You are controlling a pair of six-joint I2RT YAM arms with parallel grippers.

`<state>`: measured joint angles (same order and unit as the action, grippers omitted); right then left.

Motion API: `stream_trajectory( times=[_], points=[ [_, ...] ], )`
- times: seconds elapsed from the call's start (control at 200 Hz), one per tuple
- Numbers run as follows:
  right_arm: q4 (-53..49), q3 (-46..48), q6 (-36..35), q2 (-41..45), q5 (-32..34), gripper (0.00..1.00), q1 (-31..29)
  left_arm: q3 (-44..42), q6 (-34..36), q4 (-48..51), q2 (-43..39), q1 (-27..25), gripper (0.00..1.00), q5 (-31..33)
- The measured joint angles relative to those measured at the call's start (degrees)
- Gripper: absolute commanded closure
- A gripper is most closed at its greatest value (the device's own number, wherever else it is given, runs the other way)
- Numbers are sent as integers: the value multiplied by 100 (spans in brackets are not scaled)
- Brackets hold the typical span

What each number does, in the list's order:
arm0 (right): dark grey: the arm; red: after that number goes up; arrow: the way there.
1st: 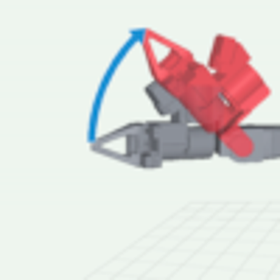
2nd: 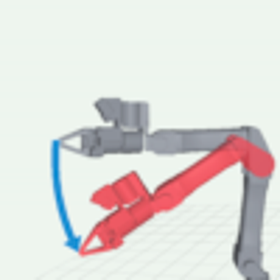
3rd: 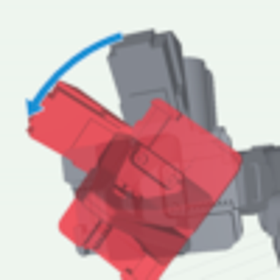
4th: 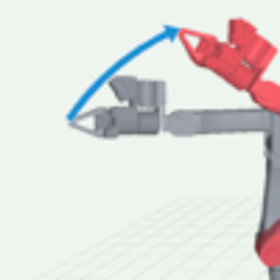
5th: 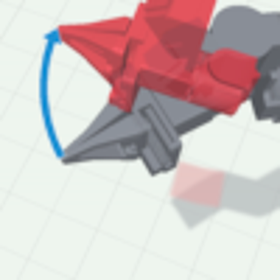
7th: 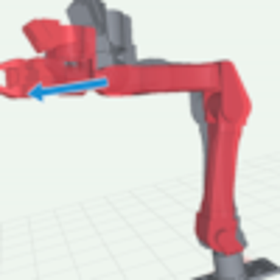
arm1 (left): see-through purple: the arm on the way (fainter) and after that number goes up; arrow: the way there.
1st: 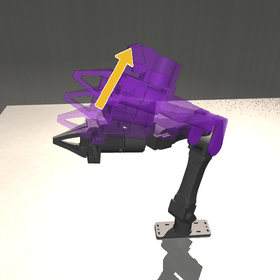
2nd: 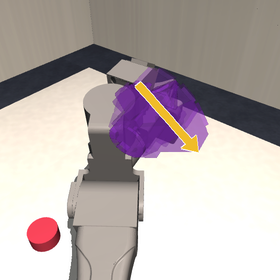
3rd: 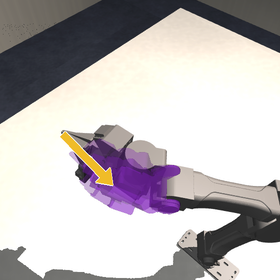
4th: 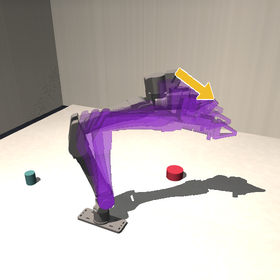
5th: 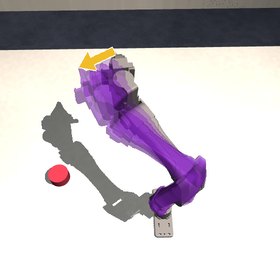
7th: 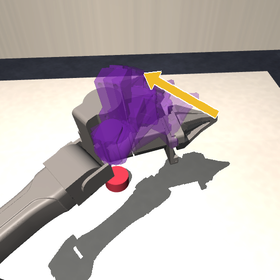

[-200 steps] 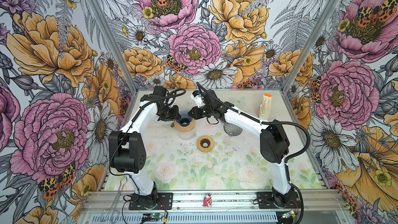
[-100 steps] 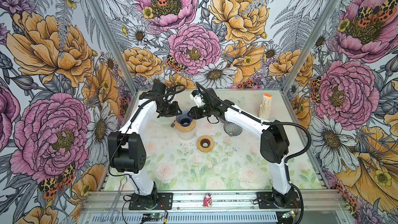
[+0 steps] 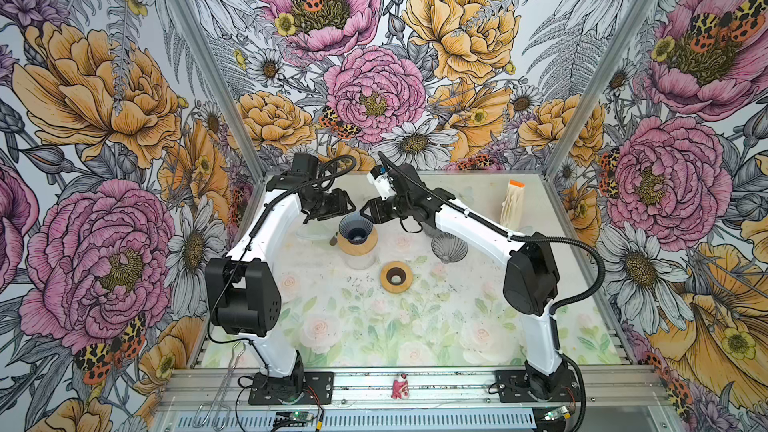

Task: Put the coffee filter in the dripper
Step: 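Open both grippers and raise them away from the seated dripper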

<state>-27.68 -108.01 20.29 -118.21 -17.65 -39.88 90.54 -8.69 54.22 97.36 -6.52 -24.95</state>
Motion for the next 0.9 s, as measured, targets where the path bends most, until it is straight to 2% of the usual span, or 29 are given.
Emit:
stream_trajectory(
  times=[0.14, 0.39, 0.535, 0.611, 0.901],
  points=[
    [4, 31, -122, 236, 205, 50, 127, -2, -20, -319, -203, -142, 25, 61],
    [13, 568, -358, 1027, 662, 50, 358, -105, 26, -1143, -586, -603, 18, 94],
    [22, 1193, -503, 1545, 1060, 50, 507, -520, 9, -1856, -837, -813, 14, 96],
    [11, 1545, -542, 1832, 1235, 50, 597, -730, -26, -2210, -903, -916, 5, 98],
    [9, 2769, -575, 3049, 1773, 59, 1381, -1233, -33, -3340, -933, -1349, 1, 138]
  ],
)
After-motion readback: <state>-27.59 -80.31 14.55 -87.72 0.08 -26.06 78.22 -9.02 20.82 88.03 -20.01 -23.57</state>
